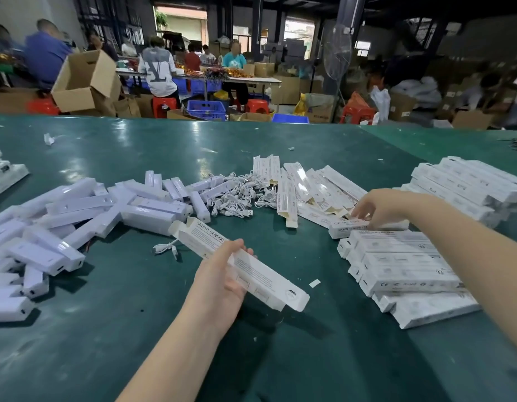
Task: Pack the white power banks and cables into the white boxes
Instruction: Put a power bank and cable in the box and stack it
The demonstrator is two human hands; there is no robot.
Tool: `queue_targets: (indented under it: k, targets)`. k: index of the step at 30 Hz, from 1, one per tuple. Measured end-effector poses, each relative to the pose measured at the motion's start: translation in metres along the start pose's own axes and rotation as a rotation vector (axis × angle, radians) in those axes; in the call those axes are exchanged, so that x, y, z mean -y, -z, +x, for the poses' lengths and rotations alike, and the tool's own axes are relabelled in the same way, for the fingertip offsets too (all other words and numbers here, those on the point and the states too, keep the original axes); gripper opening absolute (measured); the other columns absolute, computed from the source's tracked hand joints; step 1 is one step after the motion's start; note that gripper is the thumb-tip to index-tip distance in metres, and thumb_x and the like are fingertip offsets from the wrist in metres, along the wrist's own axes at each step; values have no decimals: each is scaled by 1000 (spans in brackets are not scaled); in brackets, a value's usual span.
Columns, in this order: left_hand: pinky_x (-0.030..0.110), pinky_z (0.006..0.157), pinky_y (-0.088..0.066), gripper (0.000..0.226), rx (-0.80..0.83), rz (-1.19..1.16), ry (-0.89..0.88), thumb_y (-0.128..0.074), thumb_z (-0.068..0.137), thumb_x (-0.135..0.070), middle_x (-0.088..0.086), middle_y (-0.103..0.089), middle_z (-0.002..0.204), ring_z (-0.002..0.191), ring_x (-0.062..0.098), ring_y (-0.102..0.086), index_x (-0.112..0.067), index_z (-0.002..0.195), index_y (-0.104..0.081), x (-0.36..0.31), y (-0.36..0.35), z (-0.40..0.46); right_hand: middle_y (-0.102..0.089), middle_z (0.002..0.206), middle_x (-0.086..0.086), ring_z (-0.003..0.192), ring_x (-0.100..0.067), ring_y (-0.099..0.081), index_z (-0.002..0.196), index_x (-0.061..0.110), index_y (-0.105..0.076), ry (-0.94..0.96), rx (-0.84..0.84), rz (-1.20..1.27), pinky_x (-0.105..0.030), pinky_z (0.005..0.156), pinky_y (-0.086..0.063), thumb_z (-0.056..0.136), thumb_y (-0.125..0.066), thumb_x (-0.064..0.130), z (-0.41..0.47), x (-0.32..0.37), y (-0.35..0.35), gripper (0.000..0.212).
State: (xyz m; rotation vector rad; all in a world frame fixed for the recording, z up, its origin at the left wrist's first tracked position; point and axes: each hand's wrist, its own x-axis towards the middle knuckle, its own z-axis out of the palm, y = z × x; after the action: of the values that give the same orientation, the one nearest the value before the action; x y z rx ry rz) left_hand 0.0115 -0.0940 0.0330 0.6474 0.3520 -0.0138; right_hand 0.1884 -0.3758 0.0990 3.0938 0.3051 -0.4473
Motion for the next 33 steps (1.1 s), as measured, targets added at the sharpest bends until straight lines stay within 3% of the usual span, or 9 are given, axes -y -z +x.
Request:
queue_targets:
  k: [4, 7, 12, 17, 21, 25, 27, 29, 33]
  targets:
    - [27, 58, -54, 20, -21, -17, -28, -63, 87, -5, 4, -60, 72, 77, 18, -62, -10, 103, -54, -5, 2, 1, -63, 97, 18, 92, -11, -58, 113, 35, -71, 1, -49, -27, -25, 80, -44, 82, -67, 10, -2, -3, -8, 40]
    - [27, 58, -55, 26, -43, -28, -55, -63, 87, -6, 4, -60, 74, 75, 17, -63, -11, 110, -52, -8, 3, 3, -70, 105, 11, 98, -14, -62, 109, 30, -71, -8, -89, 32, -31, 90, -48, 78, -73, 9, -10, -18, 4, 37]
    - [28, 63, -55, 24, -52, -38, -78, -63, 87, -6, 4, -61, 74, 79, 18, -63, -10, 108, -53, -9, 2, 3, -66, 95, 19, 91, -8, -60, 108, 33, -73, -32, 46, 12, -37, 93, -50, 77, -67, 4, -26, -25, 12, 43]
    - [21, 49, -53, 31, -33, -38, -63, -64, 87, -5, 5, -59, 76, 78, 18, -61, -11, 114, -51, -6, 0, 0, -53, 115, 17, 111, -10, -50, 107, 33, -64, -33, 79, 125, -34, 110, -35, 89, -52, 7, -32, -17, 4, 33]
    - [22, 50, -53, 30, -25, -26, -65, -63, 86, -5, 4, -59, 72, 77, 18, -60, -11, 112, -50, -7, 1, 1, -62, 122, 12, 115, -14, -56, 101, 37, -64, -18, 104, 135, -39, 110, -39, 90, -51, 8, -39, -13, 3, 34]
    - [22, 49, -52, 25, -22, -14, -71, -67, 85, -9, 5, -58, 66, 74, 20, -61, -10, 104, -50, -6, -1, 0, -62, 126, 1, 109, -17, -57, 122, 31, -59, 57, -186, 231, -35, 94, -48, 95, -50, 11, -50, 12, 4, 35]
    - [24, 53, -55, 26, -26, -46, -83, -65, 87, -8, 8, -58, 75, 70, 20, -64, -8, 107, -47, -5, -2, 0, -66, 118, 5, 103, -14, -61, 115, 35, -60, 151, -294, 400, -31, 85, -50, 96, -51, 17, -64, 45, 0, 27]
    - [29, 59, -58, 19, -46, -93, -98, -58, 90, -4, 12, -61, 84, 65, 21, -69, -5, 106, -47, -5, -3, 2, -69, 107, 13, 97, -9, -64, 108, 39, -63, 264, -227, 536, -28, 83, -50, 95, -52, 35, -83, 87, -9, 17]
    - [33, 68, -61, 7, -102, -125, -161, -45, 94, -2, 16, -75, 88, 77, 24, -74, -5, 98, -49, -12, -3, 3, -71, 99, 16, 91, -2, -66, 108, 35, -63, 399, 112, 501, -32, 89, -53, 88, -45, 68, -108, 157, -36, 43]
